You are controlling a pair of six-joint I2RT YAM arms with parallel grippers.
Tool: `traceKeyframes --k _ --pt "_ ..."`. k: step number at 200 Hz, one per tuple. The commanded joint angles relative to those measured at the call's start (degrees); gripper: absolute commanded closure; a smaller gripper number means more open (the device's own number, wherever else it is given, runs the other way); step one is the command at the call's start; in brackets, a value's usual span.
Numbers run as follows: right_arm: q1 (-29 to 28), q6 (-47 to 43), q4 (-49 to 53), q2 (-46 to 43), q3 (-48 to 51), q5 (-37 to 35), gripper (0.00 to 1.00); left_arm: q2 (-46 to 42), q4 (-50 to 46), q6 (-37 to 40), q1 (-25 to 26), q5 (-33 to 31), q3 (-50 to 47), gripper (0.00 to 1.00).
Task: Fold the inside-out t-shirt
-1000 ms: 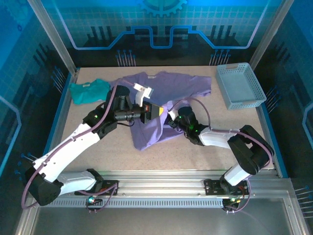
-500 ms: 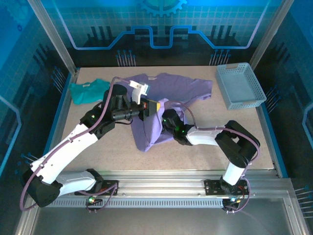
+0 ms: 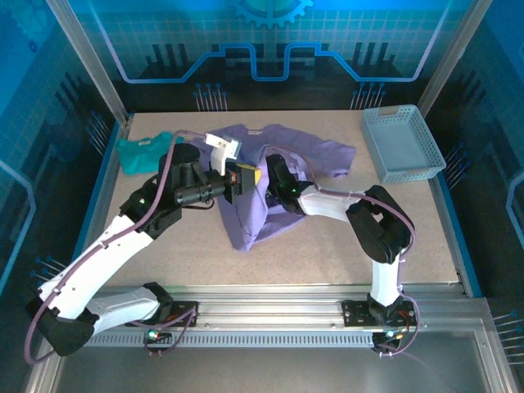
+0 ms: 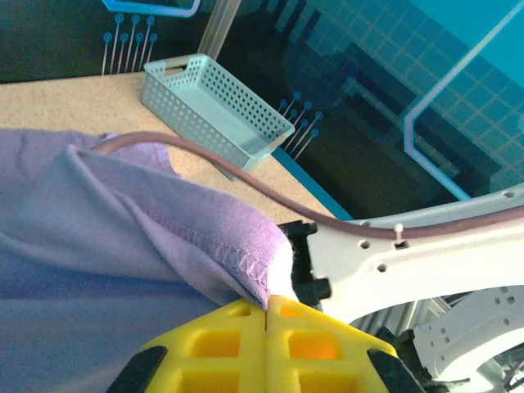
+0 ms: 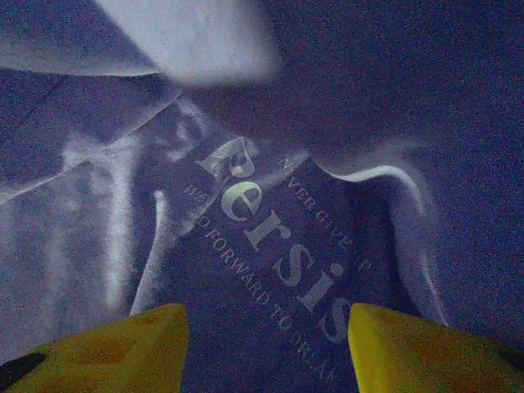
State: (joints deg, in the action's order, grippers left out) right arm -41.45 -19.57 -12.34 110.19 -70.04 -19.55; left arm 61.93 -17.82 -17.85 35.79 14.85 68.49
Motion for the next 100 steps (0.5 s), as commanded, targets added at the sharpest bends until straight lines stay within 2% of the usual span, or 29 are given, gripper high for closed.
traceKeyframes --k 1,61,100 --pt "0.7 0.6 7.9 3.5 -5.0 -1.4 0.41 -2.0 1.0 1.5 0.1 -0.6 3.7 1.0" --pt "0.6 2.8 17.9 11.6 -17.0 -5.8 0.36 0.7 2.0 1.1 0.1 -0.8 8.9 1.0" --pt "1.1 1.9 22.4 16.9 -24.1 -7.4 0.3 2.6 3.1 -0.3 0.2 1.4 10.3 1.0"
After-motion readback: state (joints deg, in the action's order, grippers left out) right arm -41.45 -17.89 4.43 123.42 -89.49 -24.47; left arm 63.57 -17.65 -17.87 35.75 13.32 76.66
